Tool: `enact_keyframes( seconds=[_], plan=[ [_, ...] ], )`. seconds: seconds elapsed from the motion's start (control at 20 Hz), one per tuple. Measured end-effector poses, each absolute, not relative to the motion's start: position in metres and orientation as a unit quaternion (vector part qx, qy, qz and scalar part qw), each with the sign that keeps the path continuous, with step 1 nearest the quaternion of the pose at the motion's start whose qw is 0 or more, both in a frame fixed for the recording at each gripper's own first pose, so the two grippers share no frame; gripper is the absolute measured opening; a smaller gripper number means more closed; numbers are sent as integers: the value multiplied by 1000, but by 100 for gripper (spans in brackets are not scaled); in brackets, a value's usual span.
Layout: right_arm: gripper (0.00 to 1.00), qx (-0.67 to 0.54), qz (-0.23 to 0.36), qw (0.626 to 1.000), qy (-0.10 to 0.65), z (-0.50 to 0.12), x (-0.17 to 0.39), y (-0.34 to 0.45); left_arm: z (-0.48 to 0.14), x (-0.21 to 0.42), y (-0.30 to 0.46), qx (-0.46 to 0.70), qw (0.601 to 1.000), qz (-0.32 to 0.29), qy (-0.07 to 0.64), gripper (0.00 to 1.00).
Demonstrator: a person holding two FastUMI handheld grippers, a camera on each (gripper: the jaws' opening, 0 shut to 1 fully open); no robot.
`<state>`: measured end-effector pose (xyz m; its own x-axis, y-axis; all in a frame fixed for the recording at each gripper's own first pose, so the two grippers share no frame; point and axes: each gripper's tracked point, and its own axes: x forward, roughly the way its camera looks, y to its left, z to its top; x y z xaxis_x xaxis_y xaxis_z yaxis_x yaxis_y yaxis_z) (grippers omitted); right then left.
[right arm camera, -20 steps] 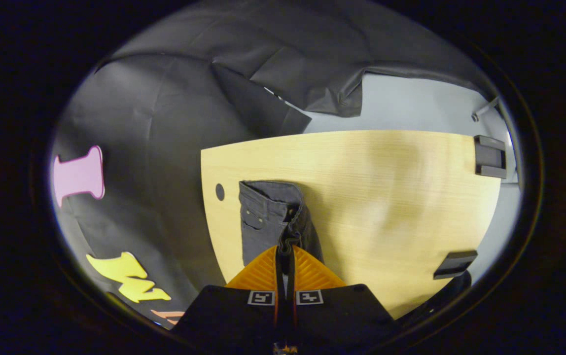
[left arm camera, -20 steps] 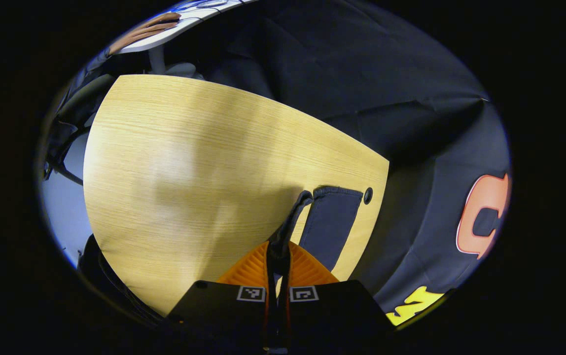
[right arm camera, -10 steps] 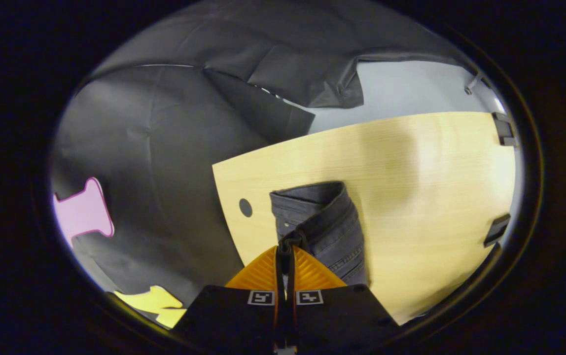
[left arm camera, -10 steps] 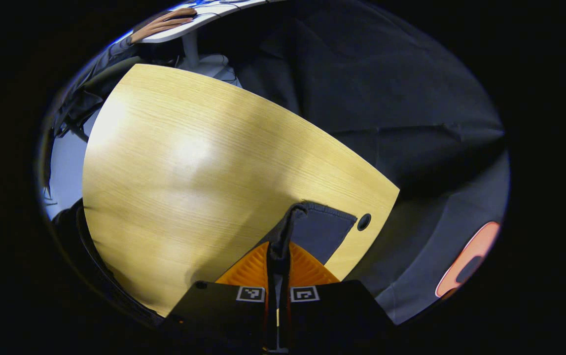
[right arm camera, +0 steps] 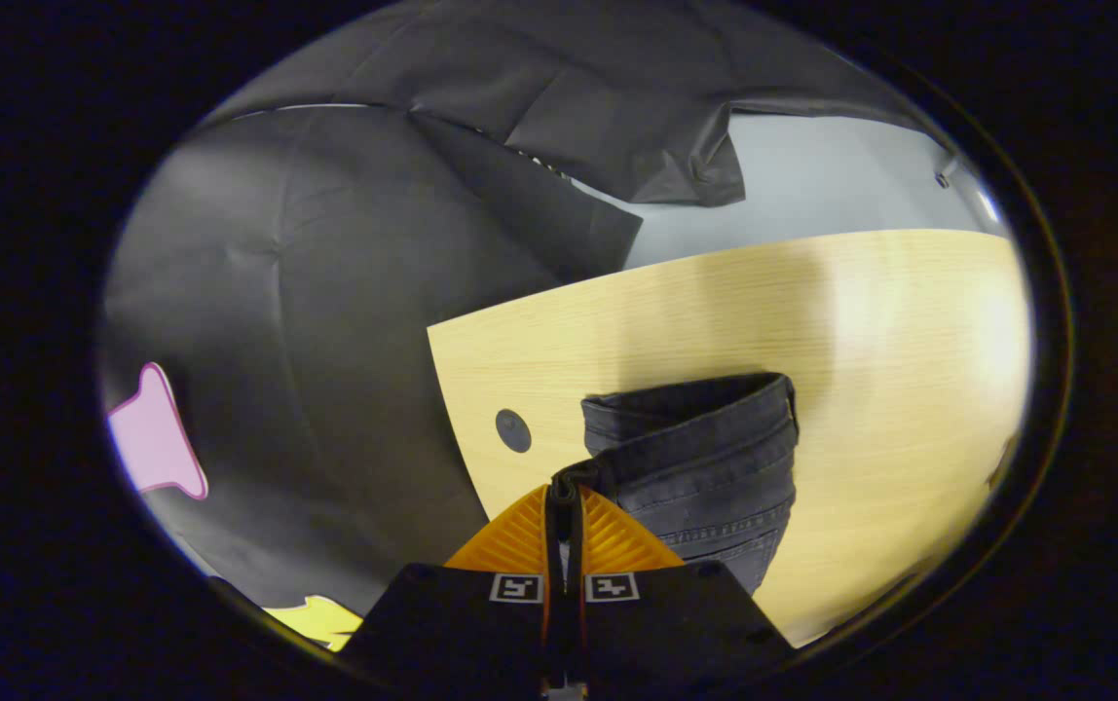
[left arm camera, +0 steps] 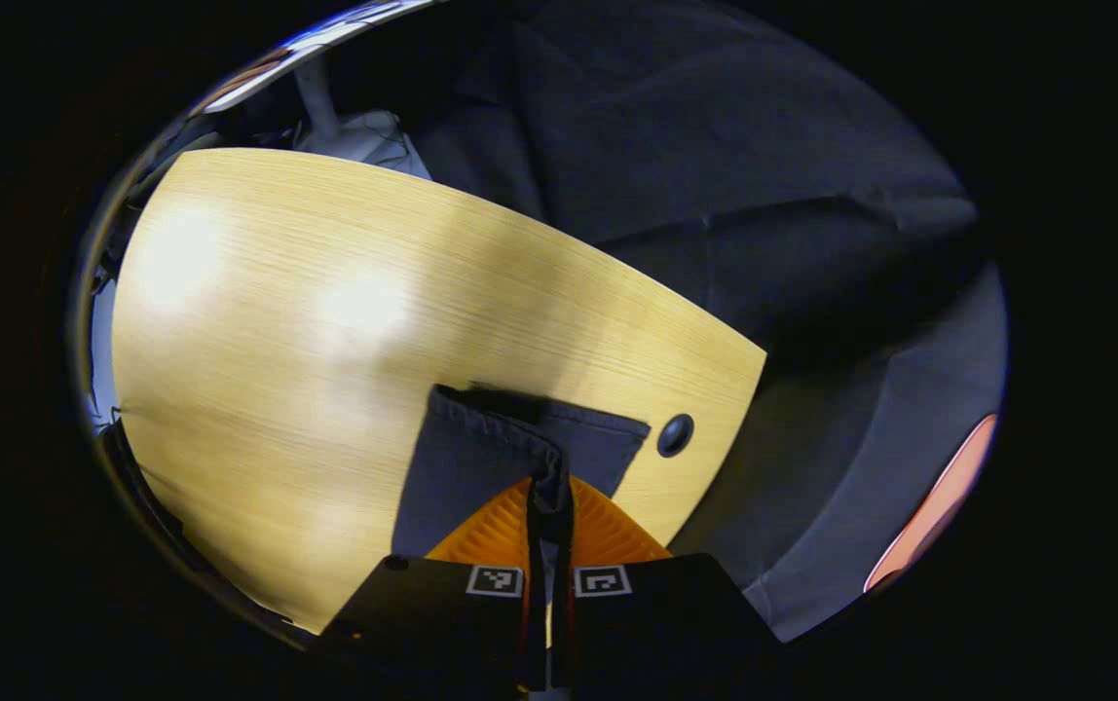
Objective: Grasp the waist and the cuffs of the jeans and fold them to make the two legs overlap; first hold the waist and fold one-third of the jeans toward the cuffs, then hold the cuffs and fold the remaining one-third in the same direction to finish folding.
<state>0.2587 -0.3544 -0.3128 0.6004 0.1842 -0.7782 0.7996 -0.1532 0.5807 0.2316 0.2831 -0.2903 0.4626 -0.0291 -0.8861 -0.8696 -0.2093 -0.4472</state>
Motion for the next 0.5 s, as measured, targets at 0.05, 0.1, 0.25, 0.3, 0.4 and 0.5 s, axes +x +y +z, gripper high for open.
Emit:
enact_keyframes(
  seconds=[0.05,0.1,0.25,0.3,0.4,0.5],
  plan=[
    [1,701,-277,554,354,-318,263,-354,-294,242,279,-663,544,382,346,5],
    [1,697,-275,556,360,-323,267,-355,-298,254,275,-658,554,366,355,5],
    [1,690,-266,561,372,-337,276,-357,-305,277,271,-657,568,331,369,5],
    [1,689,-258,563,375,-340,277,-356,-306,284,271,-660,572,318,369,5],
    [1,692,-246,565,377,-346,279,-358,-306,299,266,-668,581,283,368,6],
    [1,692,-237,567,379,-354,277,-360,-313,302,265,-665,580,290,370,8]
  ],
)
